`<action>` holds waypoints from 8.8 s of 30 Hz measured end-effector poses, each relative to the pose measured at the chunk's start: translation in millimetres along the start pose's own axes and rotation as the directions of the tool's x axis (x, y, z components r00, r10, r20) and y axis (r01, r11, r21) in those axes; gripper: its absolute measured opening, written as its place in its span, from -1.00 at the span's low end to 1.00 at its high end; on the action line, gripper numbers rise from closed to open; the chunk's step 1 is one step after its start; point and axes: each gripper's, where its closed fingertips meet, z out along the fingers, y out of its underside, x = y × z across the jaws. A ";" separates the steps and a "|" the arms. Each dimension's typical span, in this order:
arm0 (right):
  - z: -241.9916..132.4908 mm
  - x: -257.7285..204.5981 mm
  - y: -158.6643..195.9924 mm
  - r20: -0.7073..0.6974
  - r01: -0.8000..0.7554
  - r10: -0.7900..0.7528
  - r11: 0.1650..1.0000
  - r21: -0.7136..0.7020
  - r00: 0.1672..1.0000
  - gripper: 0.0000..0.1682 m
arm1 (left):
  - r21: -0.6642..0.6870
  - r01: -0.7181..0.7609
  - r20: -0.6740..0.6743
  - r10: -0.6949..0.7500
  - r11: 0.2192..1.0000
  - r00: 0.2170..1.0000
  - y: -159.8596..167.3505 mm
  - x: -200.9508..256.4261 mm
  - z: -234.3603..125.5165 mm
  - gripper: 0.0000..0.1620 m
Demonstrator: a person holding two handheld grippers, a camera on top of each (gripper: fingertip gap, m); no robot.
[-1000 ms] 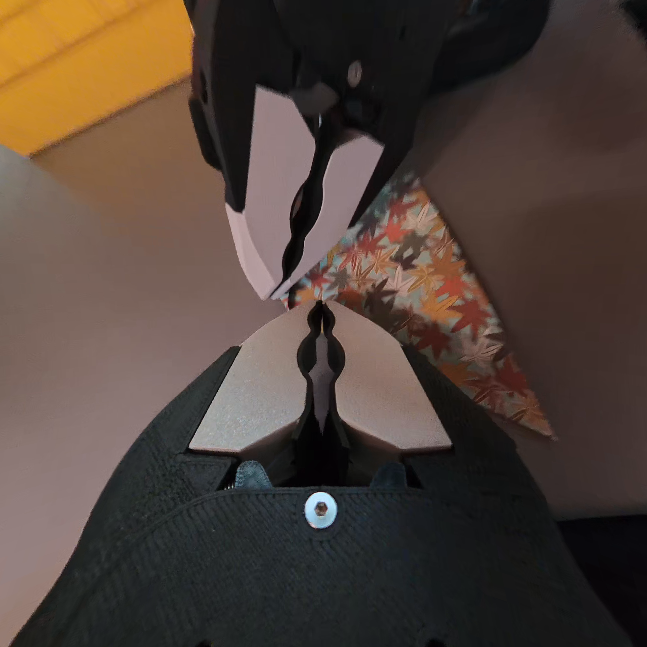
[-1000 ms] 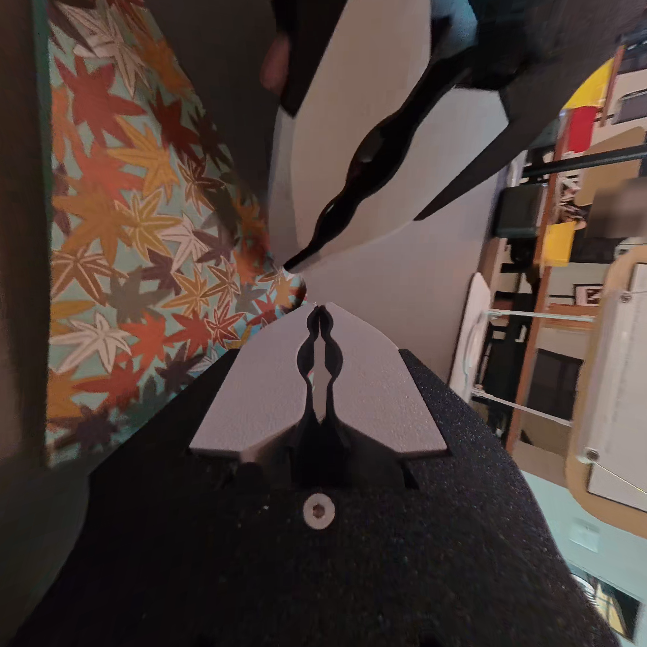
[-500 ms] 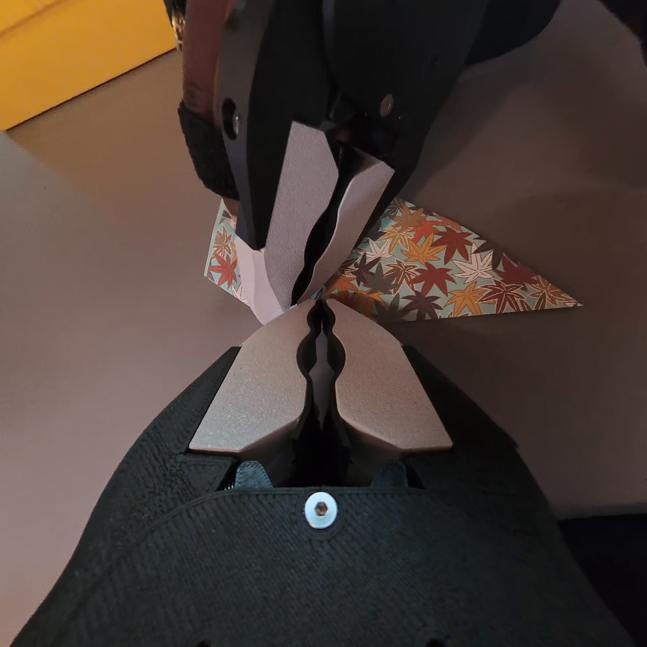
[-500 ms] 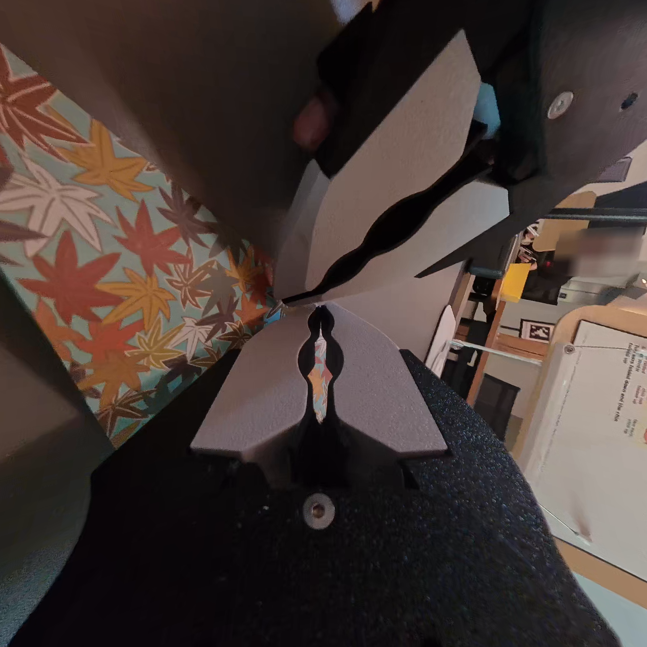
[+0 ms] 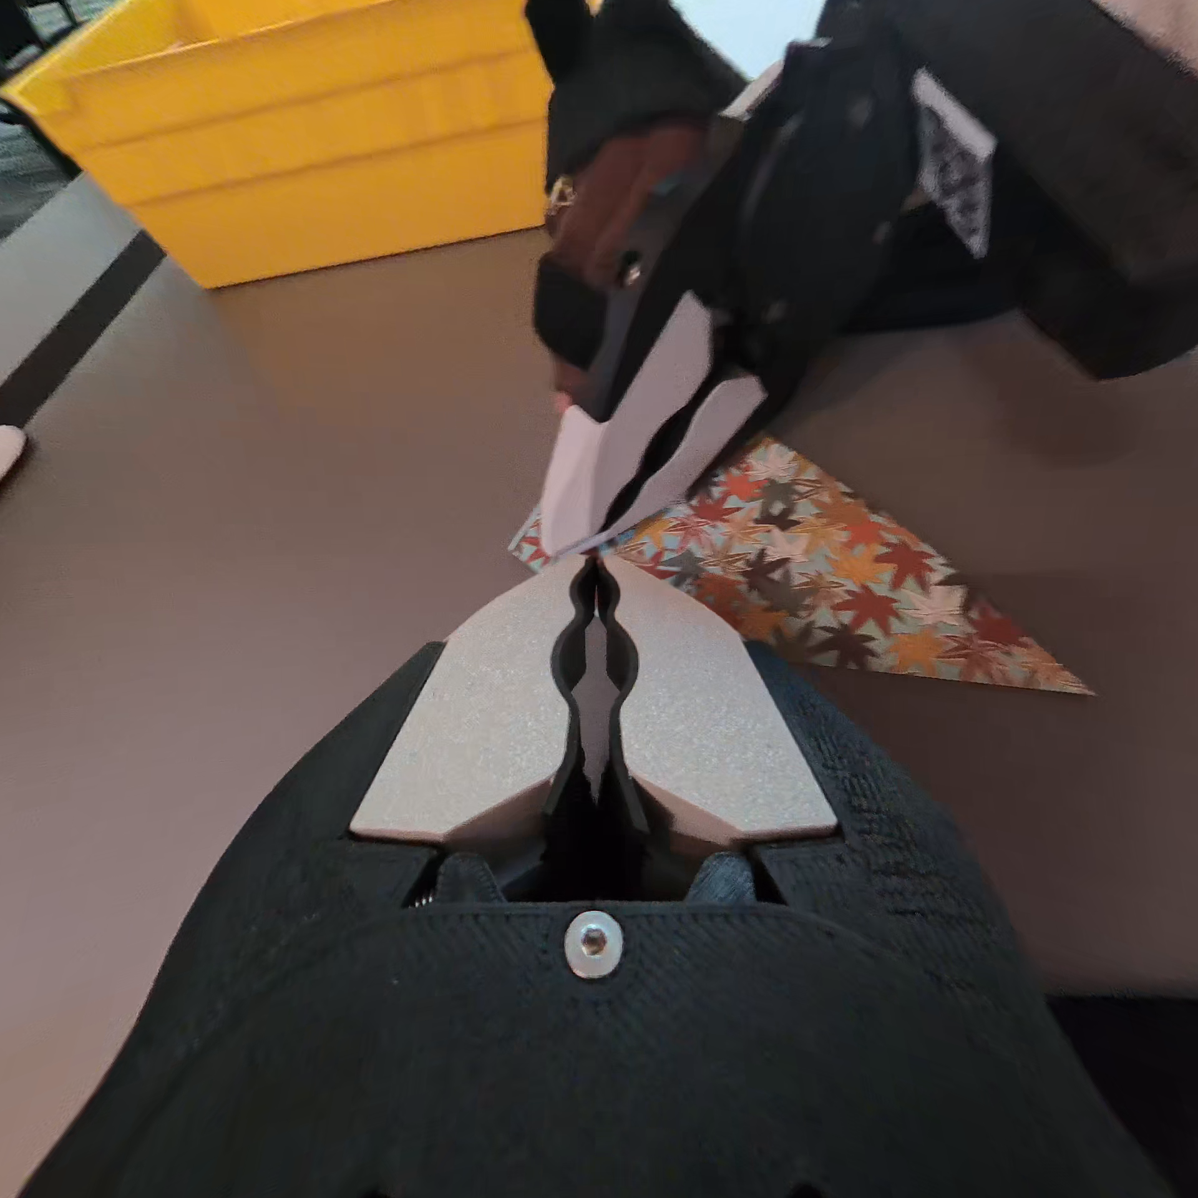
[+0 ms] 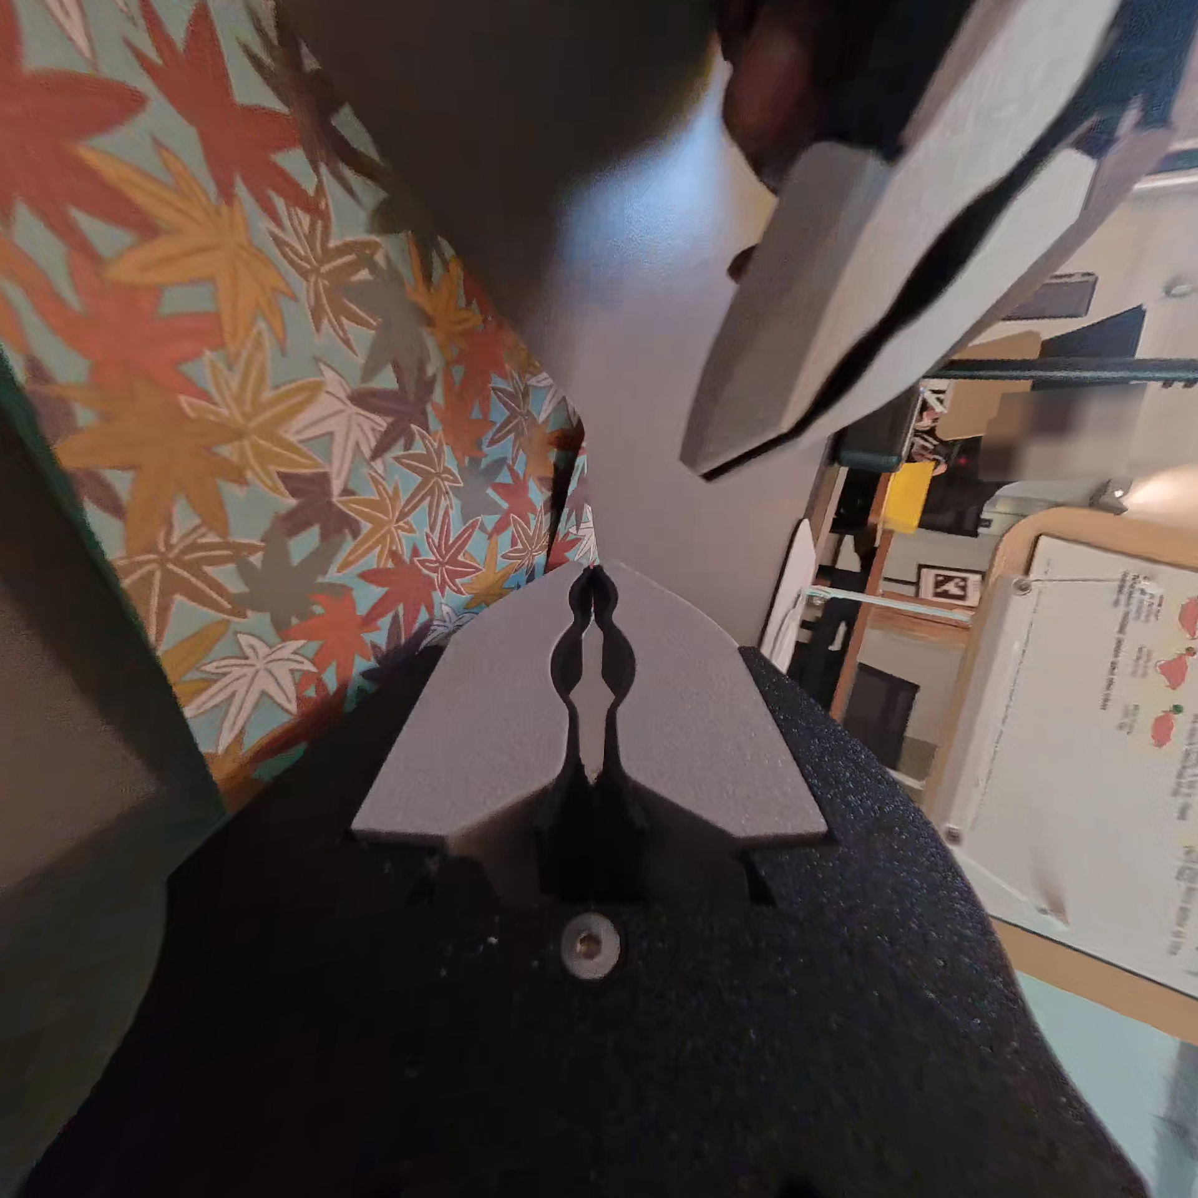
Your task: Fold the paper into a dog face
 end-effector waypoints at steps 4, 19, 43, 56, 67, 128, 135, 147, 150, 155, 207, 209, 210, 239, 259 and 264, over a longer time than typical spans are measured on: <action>-0.5 0.0 0.1 -0.005 -0.074 0.074 0.996 0.050 0.997 -1.00 | -0.104 -0.073 -0.021 0.071 0.992 0.997 12.7 -3.1 14.2 -1.00; 1.3 1.3 2.3 -0.010 -0.112 0.113 0.993 0.024 0.994 -1.00 | -0.284 0.097 -0.253 -0.172 0.954 0.952 36.8 17.5 0.5 -1.00; -37.8 52.5 43.0 -0.147 -0.532 0.529 0.847 0.022 0.836 -0.48 | -0.025 0.124 0.080 -0.121 0.992 0.989 1.0 -37.3 -32.0 -1.00; -46.9 -26.7 -51.0 0.235 -0.266 0.233 0.957 0.119 0.944 -0.75 | -0.118 -0.063 -0.116 0.049 0.991 0.992 10.4 6.7 -12.0 -1.00; -75.8 7.4 -45.5 0.388 -0.635 0.504 0.635 0.440 0.772 -1.00 | 0.134 -0.415 -0.123 0.430 0.900 0.894 -15.0 41.8 -16.7 -0.41; -82.0 -52.3 7.7 0.365 -0.936 0.931 0.114 -0.333 -0.017 -0.98 | -0.209 -0.419 0.018 0.431 0.884 0.902 -2.3 70.1 49.1 -1.00; -77.6 -54.9 9.4 0.320 -0.928 0.946 0.078 -0.365 -0.047 -0.98 | -0.193 -0.416 0.013 0.426 0.889 0.904 -2.4 70.4 48.9 -1.00; -76.0 -54.3 15.0 0.215 -0.926 0.971 0.172 -0.335 0.103 -0.98 | -0.173 -0.461 -0.026 0.464 0.870 0.885 -3.3 75.7 48.8 -1.00; -75.5 -54.1 14.5 0.199 -0.920 0.969 0.209 -0.333 0.148 -0.98 | -0.145 -0.503 -0.069 0.499 0.852 0.864 -5.5 84.4 50.1 -1.00; -74.4 -53.0 13.8 0.199 -0.890 0.945 0.315 -0.328 0.261 -0.97 | -0.128 -0.472 -0.093 0.464 0.872 0.881 -5.6 85.3 50.6 -1.00; -73.8 -41.9 -2.4 -0.151 -0.044 0.000 0.955 -0.294 0.989 -1.00 | -0.166 -0.323 0.216 0.354 0.932 0.910 -32.2 84.0 25.8 -0.88; -73.8 -41.5 -2.9 -0.152 -0.026 -0.020 0.956 -0.292 0.988 -1.00 | -0.220 -0.338 0.243 0.387 0.915 0.889 -35.7 79.3 43.5 -0.94; -73.7 -41.6 -2.9 -0.151 -0.029 -0.016 0.957 -0.288 0.988 -1.00 | -0.219 -0.322 0.255 0.373 0.921 0.892 -38.2 77.3 50.8 -0.98; -90.5 -51.3 -25.7 -0.027 0.098 -0.097 0.995 0.037 0.995 -1.00 | -0.270 -0.431 0.117 0.474 0.861 0.873 -15.0 87.9 63.7 -1.00; -87.7 -57.3 -14.2 0.091 0.108 -0.107 0.994 -0.006 0.990 -1.00 | -0.151 -0.256 0.111 0.274 0.955 0.955 -35.6 70.0 45.8 -1.00; -88.0 -57.1 -15.6 0.066 0.197 -0.198 0.980 0.016 0.978 -1.00 | -0.208 -0.131 -0.084 0.115 0.969 0.990 -36.5 51.3 62.3 -1.00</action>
